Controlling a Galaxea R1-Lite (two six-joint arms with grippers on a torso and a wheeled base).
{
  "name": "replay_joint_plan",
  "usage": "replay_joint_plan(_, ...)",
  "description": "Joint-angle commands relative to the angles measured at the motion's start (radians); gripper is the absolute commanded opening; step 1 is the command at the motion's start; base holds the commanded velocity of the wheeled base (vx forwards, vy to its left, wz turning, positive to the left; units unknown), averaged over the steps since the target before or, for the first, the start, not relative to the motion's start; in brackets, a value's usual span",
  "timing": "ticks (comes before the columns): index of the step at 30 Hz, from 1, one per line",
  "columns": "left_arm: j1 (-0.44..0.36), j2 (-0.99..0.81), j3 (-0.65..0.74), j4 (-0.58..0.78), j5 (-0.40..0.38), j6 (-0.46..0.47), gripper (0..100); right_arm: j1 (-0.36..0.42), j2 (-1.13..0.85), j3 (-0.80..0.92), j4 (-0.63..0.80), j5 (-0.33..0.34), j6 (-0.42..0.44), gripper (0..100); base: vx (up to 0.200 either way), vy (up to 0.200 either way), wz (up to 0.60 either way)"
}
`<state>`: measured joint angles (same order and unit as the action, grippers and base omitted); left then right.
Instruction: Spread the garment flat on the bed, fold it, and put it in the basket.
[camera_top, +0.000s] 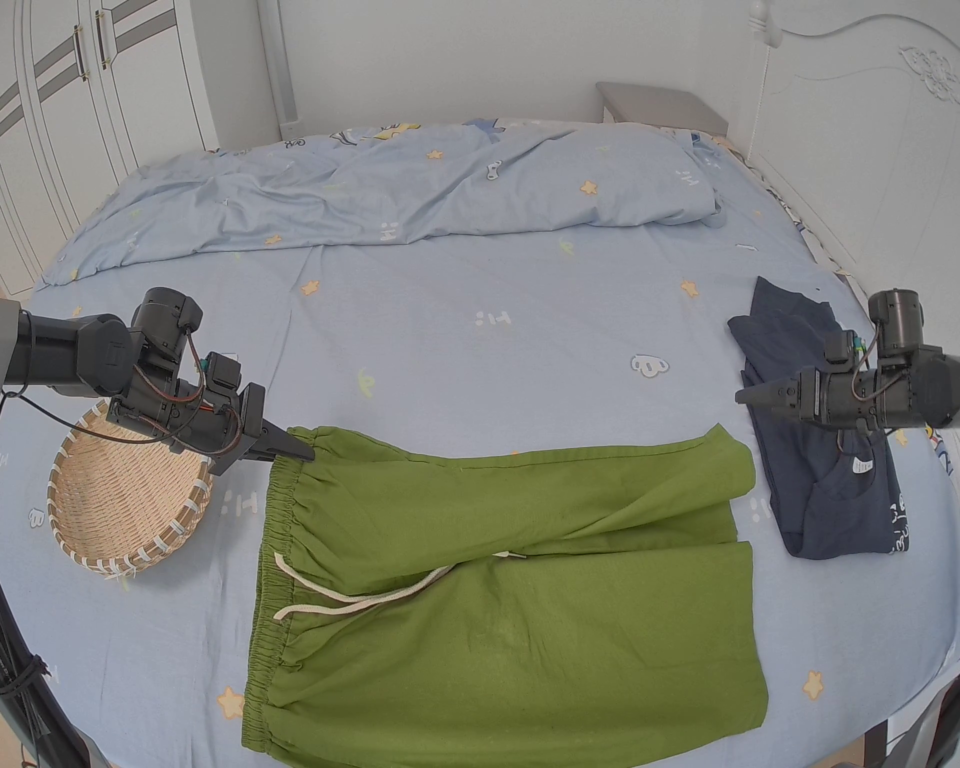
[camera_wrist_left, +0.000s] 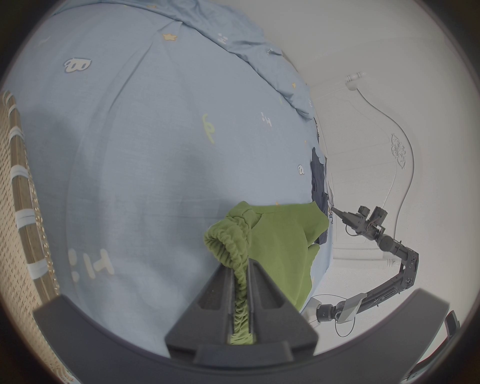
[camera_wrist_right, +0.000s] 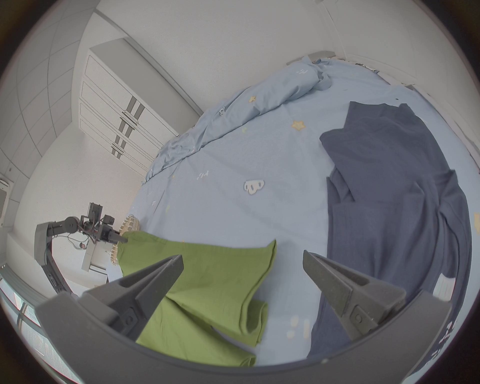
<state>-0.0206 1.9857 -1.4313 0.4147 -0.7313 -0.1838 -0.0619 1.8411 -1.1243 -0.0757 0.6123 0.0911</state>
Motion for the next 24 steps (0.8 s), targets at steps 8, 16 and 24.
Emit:
replay_joint_plan(8, 0.007, -0.002, -0.001, -0.013, 0.003, 0.000, 0, 0.005, 0.314, -0.424, 0.383, 0.081, 0.013, 100, 0.000, 0.000, 0.00)
replay_joint_plan(16, 0.007, 0.005, 0.000, -0.025, 0.003, 0.000, 0, 0.024, 0.351, -0.424, 0.386, 0.081, 0.013, 100, 0.000, 0.000, 0.00)
replay_joint_plan(24, 0.004, 0.004, 0.000, -0.025, 0.003, 0.000, 0, 0.047, 0.357, -0.420, 0.386, 0.083, 0.013, 100, 0.000, 0.000, 0.00)
